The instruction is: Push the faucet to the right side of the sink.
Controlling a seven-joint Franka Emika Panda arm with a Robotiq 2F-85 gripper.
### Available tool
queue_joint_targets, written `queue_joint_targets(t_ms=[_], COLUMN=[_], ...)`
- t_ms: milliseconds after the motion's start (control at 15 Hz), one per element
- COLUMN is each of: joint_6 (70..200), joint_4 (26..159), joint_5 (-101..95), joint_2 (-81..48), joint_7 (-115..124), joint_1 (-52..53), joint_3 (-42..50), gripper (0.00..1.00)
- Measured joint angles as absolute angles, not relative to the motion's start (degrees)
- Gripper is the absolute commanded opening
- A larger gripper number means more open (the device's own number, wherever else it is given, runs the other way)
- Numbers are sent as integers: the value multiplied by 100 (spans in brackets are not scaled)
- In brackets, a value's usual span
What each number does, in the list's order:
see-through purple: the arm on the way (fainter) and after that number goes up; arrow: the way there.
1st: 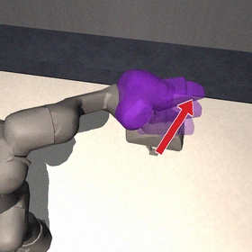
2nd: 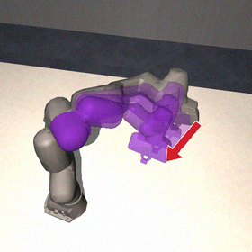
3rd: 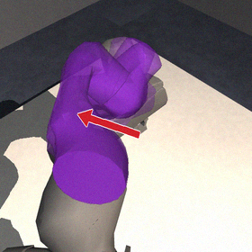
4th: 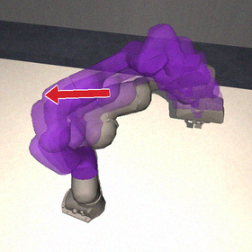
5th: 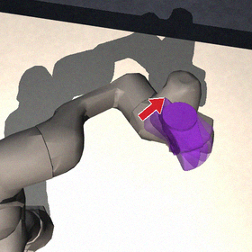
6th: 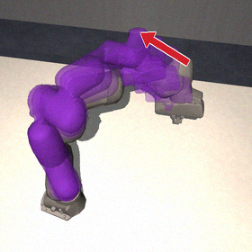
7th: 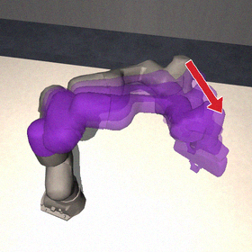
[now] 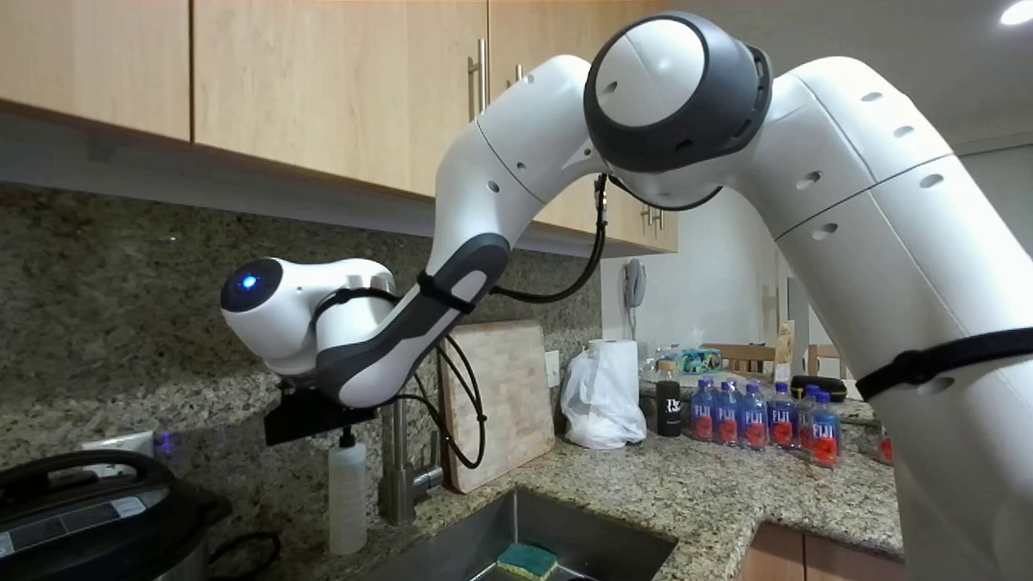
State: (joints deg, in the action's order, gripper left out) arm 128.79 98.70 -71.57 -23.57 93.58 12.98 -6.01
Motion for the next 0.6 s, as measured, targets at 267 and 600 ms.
queue_joint_targets(t_ms=[267, 600], joint_6=[12873, 12824], joint_4=[10060, 10485], joint_5=[-7152, -7106], joint_2=[-2226, -1920], joint_7=[9525, 9728], joint_1=[1296, 1281], joint_3=[-596, -595], gripper=[100, 100])
